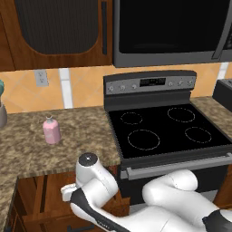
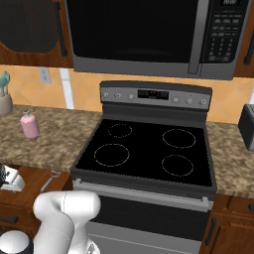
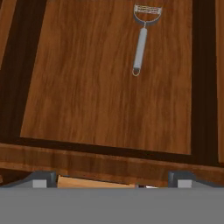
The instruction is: Pick the peeler from the drawer and place it on the counter.
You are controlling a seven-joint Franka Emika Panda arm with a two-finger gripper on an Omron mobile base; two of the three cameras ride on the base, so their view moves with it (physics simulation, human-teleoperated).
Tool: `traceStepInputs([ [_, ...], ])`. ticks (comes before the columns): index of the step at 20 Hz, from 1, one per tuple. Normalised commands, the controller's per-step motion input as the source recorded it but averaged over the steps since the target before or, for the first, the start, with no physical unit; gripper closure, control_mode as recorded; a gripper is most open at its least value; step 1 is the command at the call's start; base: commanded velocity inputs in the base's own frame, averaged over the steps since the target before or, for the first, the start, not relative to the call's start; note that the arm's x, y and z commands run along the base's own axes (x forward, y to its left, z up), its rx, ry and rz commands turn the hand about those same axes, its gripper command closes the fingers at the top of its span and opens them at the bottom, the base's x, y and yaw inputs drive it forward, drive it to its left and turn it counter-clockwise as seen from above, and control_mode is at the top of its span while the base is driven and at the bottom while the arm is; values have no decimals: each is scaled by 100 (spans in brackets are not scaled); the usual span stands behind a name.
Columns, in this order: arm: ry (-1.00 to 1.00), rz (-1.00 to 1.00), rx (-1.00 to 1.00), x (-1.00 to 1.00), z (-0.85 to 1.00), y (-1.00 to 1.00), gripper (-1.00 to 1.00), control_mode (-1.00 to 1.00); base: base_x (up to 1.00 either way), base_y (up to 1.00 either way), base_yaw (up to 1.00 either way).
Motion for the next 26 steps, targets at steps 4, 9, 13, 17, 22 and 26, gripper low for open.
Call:
traceStepInputs([
  [4, 0, 1, 0, 4, -52, 7, -100, -100, 0, 0, 0],
  [9, 5, 2, 0, 0, -20, 3, -100, -100, 0, 0, 0],
  [13, -1, 0, 0, 10, 2, 0, -100, -100, 0, 0, 0],
  [17, -3, 0, 0, 36, 1, 0, -100, -100, 0, 0, 0],
  [22, -1, 0, 0, 27, -20, 0, -100, -100, 0, 0, 0],
  [26, 2, 2, 0, -1, -33, 0, -100, -100, 0, 0, 0],
])
